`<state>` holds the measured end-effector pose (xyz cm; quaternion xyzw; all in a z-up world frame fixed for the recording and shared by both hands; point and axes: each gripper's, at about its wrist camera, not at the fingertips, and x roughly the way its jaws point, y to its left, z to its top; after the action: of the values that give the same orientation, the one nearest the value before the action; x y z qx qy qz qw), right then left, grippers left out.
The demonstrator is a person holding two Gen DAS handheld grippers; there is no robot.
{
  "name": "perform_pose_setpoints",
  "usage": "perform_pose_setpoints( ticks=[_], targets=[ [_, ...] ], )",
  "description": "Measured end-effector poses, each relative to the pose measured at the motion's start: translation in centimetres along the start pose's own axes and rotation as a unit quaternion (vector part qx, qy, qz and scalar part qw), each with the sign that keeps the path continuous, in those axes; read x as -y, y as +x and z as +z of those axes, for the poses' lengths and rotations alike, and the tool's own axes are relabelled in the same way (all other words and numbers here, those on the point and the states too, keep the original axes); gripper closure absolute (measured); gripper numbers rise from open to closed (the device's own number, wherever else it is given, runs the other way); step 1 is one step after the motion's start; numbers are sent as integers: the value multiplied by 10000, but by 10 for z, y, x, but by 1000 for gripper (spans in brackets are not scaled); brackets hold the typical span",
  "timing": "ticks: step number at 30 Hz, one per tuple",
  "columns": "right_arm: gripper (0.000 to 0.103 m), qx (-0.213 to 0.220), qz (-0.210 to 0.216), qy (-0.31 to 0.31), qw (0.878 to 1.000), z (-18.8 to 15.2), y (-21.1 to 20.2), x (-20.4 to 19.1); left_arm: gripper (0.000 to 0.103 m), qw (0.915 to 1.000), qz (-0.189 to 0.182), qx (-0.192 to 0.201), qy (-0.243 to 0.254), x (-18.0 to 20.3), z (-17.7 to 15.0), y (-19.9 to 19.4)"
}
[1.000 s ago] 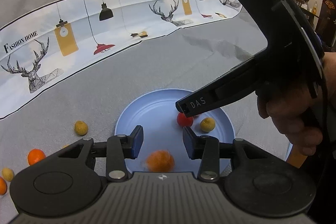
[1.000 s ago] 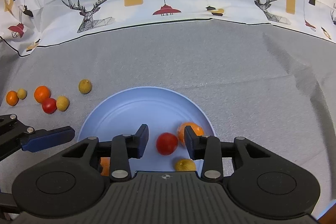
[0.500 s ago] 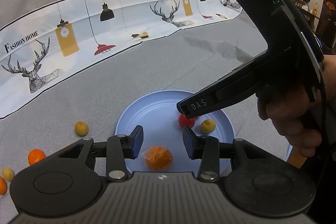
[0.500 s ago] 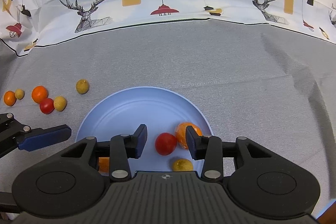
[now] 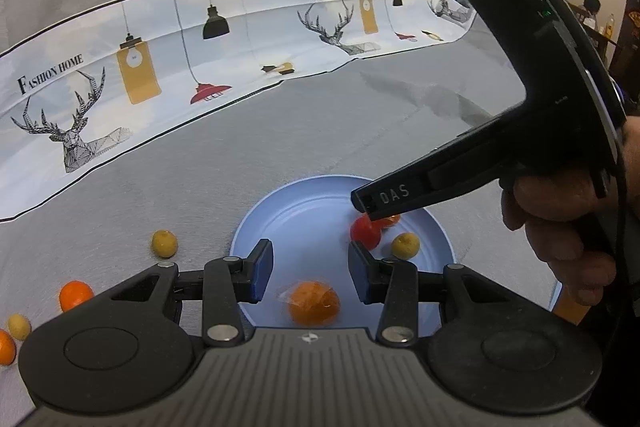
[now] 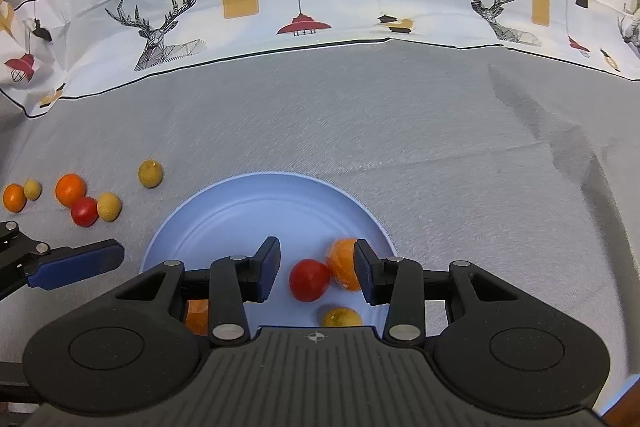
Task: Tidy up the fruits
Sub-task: 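Grasp a mandarin with the left tool while the right tool grasps a yellow fruit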
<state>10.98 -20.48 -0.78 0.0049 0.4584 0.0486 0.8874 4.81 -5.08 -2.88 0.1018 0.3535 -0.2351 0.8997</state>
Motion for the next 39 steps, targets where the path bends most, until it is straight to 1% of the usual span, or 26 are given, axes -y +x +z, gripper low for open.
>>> perform_pose_setpoints(
  ticks=[7,12,13,14,15,16,17,18,19,21,22,24,26,27,31,32,33,35,36,39],
  targets=[
    [61,179,-135,-19,9997,1,-3,-4,57,9994,174,-23,-297,-14,4,-1],
    [61,323,-149,50,9994,2,-6,-5,57,9967,258,-9,-773,-33,9,-5],
    [63,353,-138,85,9992,3,-6,-5,57,9957,261,13,-893,-38,10,-7],
    [68,393,-113,130,9991,4,-7,-5,57,9944,274,40,-1021,-44,12,-9],
    [71,433,-80,181,9989,4,-8,-5,58,9931,292,69,-1136,-49,14,-10],
    [77,478,-48,237,9986,6,-8,-5,61,9913,318,109,-1274,-55,15,-13],
    [80,515,-27,278,9983,6,-9,-6,64,9893,347,150,-1410,-62,17,-15],
    [82,560,-7,317,9979,7,-10,-7,69,9862,397,200,-1597,-71,18,-19],
    [85,612,26,358,9975,8,-11,-8,71,9828,454,235,-1773,-80,18,-22],
    [86,678,98,404,9968,9,-12,-12,71,9732,550,289,-2214,-100,18,-29],
    [86,701,157,416,9965,10,-12,-15,71,9660,588,328,-2496,-112,17,-33],
    [86,721,284,418,9961,12,-11,-23,71,9484,718,402,-3062,-138,13,-42],
    [86,747,422,400,9955,13,-11,-31,71,9282,950,428,-3571,-162,7,-52],
    [85,757,498,383,9951,14,-11,-36,71,9163,1093,403,-3832,-175,3,-56],
    [85,685,807,257,9941,18,-5,-60,71,8583,1588,93,-4879,-221,-23,-68],
    [85,654,854,204,9940,18,-4,-67,71,8451,1669,-24,-5078,-231,-29,-69],
    [85,618,918,151,9937,18,-1,-75,71,8299,1728,-144,-5303,-240,-37,-70],
    [85,550,1046,49,9930,19,2,-90,71,8067,1770,-264,-5632,-252,-50,-74],
    [85,514,1108,-6,9925,19,4,-97,71,7968,1770,-294,-5770,-258,-55,-76],
    [85,396,1301,-110,9907,20,11,-120,71,7762,1831,-295,-6026,-271,-67,-86]
  ],
)
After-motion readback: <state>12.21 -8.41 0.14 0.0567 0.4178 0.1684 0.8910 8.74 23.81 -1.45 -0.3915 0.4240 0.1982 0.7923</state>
